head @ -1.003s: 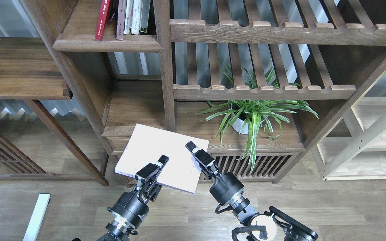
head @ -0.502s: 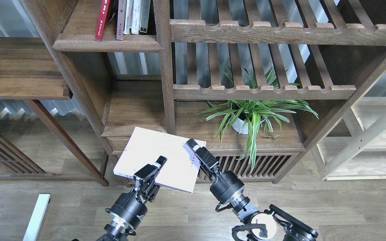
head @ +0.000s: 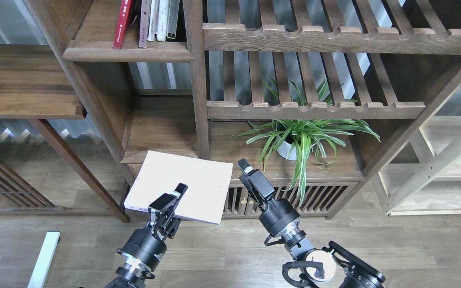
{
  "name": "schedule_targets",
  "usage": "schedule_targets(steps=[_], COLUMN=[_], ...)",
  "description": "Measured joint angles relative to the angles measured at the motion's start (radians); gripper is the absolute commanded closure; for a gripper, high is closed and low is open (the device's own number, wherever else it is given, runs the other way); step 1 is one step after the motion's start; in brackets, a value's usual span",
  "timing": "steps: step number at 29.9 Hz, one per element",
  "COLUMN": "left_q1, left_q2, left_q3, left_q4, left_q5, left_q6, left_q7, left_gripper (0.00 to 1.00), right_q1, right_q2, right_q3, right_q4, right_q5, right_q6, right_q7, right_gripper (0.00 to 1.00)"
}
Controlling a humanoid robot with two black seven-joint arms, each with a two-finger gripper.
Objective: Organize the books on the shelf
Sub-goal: 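Grip the white book with the left gripper and release the right gripper, then lift the white book with the left gripper up toward the top shelf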
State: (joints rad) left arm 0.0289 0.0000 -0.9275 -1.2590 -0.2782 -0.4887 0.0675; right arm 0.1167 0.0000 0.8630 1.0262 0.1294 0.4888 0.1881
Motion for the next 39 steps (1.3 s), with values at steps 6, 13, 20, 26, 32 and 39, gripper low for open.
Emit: schedule_targets(steps=[6, 13, 20, 26, 32, 39], left_q1=[0.004, 0.009, 0.032, 0.044, 0.031, -0.070], left_q2=[0.005, 0.129, 0.262, 0.335, 0.343, 0.345], left_q3=[-0.089, -0.205, -0.435, -0.638, -0.827, -0.943], left_q4=[-0.004, -0.057, -0.135, -0.255, -0.357, -0.373], left_q5=[0.090, 0.320, 0.556, 0.657, 0.730, 0.742], left_q6=[0.000, 0.000, 0.000, 0.000, 0.000, 0.000], left_q7=[0.089, 0.100, 0.147, 0.277, 0.405, 0.421], left_gripper=[0.99, 1.00, 1.00, 1.00, 1.00, 1.00], right_q1=[0.000, 0.004, 0.005, 0.007, 0.012, 0.020], right_q2=[0.000, 0.000, 0.000, 0.000, 0.000, 0.000], right_q3=[0.014, 0.017, 0.029, 0.030, 0.028, 0.027], right_q4=[-0.002, -0.015, -0.023, -0.034, -0.047, -0.058], right_q5=[0.003, 0.005, 0.010, 0.020, 0.021, 0.022], right_q6=[0.000, 0.000, 0.000, 0.000, 0.000, 0.000], right_q7=[-0.001, -0.001, -0.001, -0.003, -0.004, -0.004], right_gripper=[0.00, 0.00, 0.00, 0.00, 0.00, 0.00])
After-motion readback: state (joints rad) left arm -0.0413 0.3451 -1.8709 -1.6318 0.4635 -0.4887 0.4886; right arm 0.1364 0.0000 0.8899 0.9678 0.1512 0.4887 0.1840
